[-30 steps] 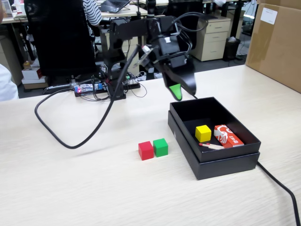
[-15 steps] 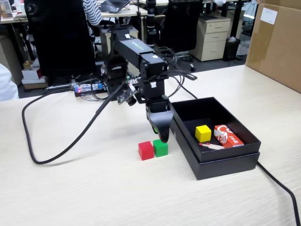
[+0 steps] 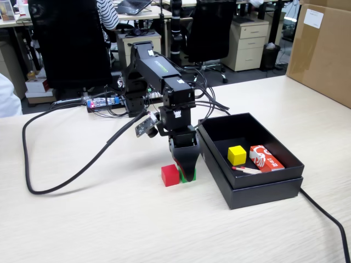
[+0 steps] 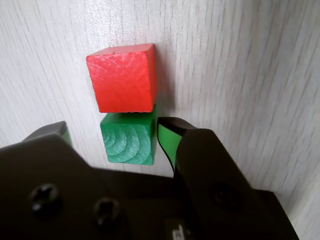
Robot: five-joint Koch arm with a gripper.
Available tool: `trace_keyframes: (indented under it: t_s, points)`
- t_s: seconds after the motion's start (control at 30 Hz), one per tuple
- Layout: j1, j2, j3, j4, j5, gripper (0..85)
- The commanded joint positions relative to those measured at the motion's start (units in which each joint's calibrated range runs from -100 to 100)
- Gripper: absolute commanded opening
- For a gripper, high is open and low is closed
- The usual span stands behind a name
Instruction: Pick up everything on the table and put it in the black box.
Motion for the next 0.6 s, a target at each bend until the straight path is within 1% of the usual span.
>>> trace_keyframes:
  t_s: [0.0, 0.07, 0.13, 0.23, 0.33, 0.57]
  points:
    - [-0.10, -1.42, 5.53, -0.15, -0.39, 15.7]
    - [-0.10, -1.54, 6.62, -0.23, -0.34, 0.8]
    - [0.05, -2.23, 6.26, -0.23, -0.44, 0.9]
    - [0.83, -11.41, 2.90, -0.75, -0.24, 0.9]
    - [2.10, -20.82, 2.72, -3.60, 0.39, 0.9]
    - [4.74, -35.16, 2.99, -5.50, 0.54, 0.9]
